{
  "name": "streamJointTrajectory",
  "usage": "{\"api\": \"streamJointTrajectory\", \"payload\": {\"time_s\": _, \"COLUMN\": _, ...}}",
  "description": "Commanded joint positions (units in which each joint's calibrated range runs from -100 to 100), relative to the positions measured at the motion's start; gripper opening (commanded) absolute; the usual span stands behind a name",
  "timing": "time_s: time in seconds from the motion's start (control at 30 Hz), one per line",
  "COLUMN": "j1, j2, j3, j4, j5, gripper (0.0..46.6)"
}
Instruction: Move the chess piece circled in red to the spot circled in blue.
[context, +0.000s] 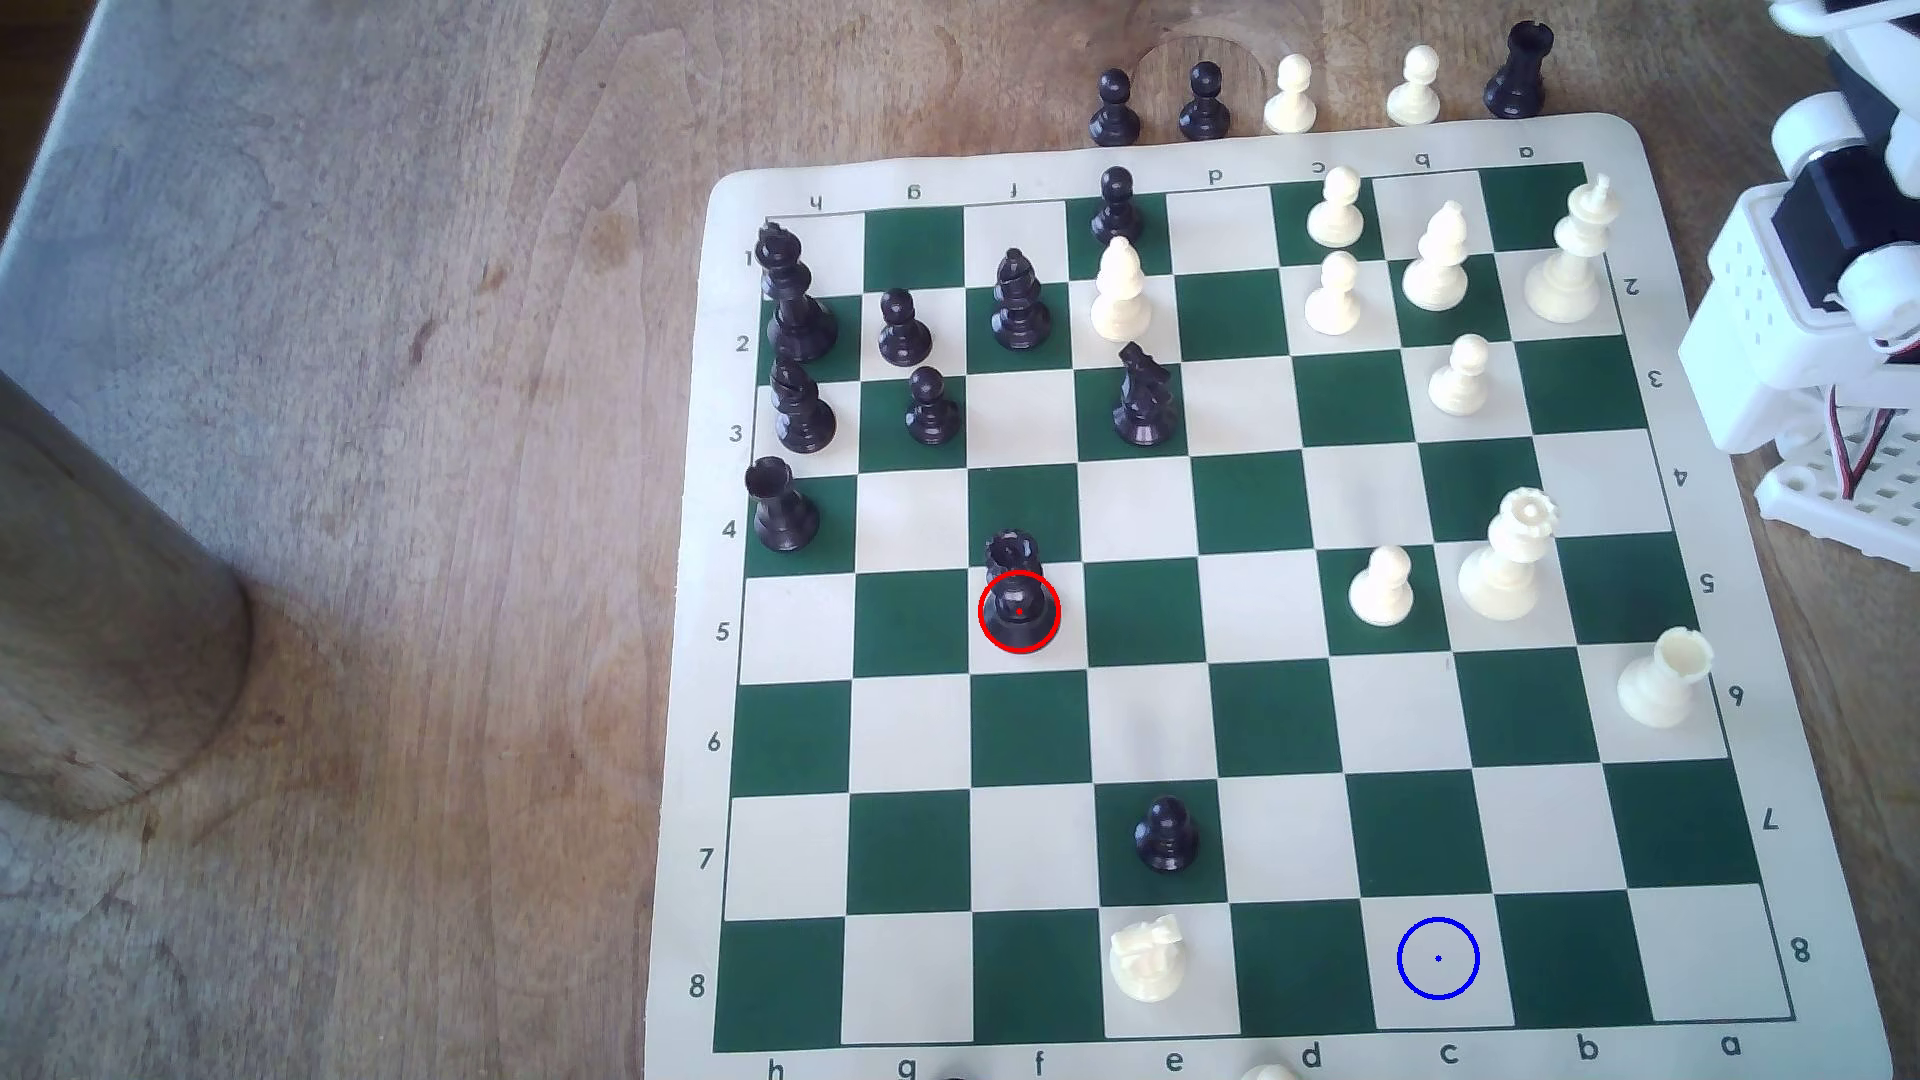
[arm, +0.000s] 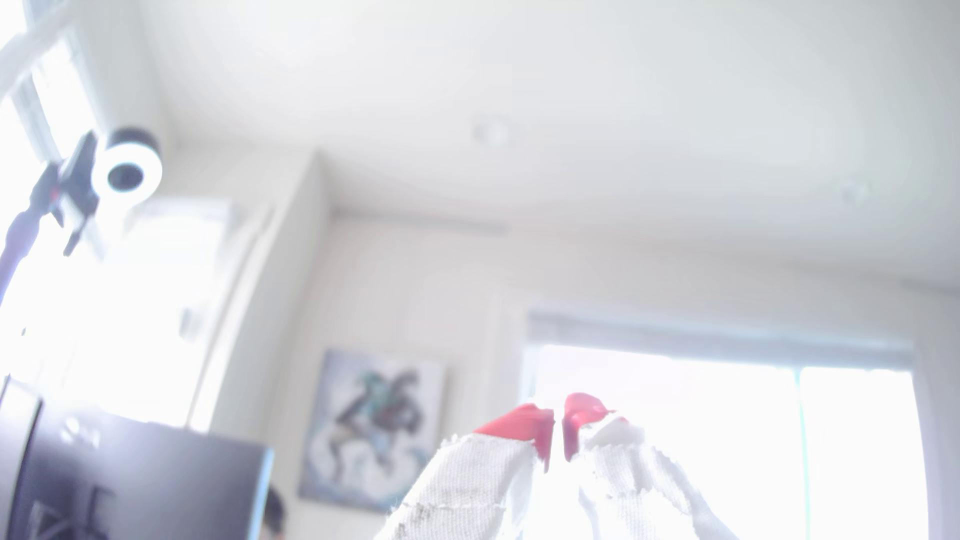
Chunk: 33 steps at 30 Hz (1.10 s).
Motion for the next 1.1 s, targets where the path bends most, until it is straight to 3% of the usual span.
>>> {"api": "streamJointTrajectory", "payload": {"time_s": 0.0, "j1": 0.16, "j2": -0.28, "j3": -5.75, "j4": 14.07, "j5": -0.98, "gripper": 0.2}}
{"api": "streamJointTrajectory", "payload": {"time_s": 0.37, "j1": -0.78, "j2": -0.28, "j3": -14.18, "j4": 59.03, "j5": -0.63, "gripper": 0.2}}
{"api": "streamJointTrajectory", "payload": {"time_s": 0.63, "j1": -2.42, "j2": 1.25, "j3": -19.35, "j4": 80.66, "j5": -2.93, "gripper": 0.2}}
{"api": "streamJointTrajectory", "payload": {"time_s": 0.8, "j1": -6.18, "j2": 11.61, "j3": -28.32, "j4": 94.99, "j5": -7.42, "gripper": 0.2}}
{"api": "streamJointTrajectory", "payload": {"time_s": 0.83, "j1": -7.43, "j2": 14.92, "j3": -29.96, "j4": 96.22, "j5": -9.67, "gripper": 0.3}}
{"api": "streamJointTrajectory", "payload": {"time_s": 0.97, "j1": -10.32, "j2": 22.05, "j3": -32.50, "j4": 96.95, "j5": -14.75, "gripper": 1.3}}
{"api": "streamJointTrajectory", "payload": {"time_s": 1.07, "j1": -11.03, "j2": 24.85, "j3": -32.77, "j4": 96.22, "j5": -16.26, "gripper": 2.0}}
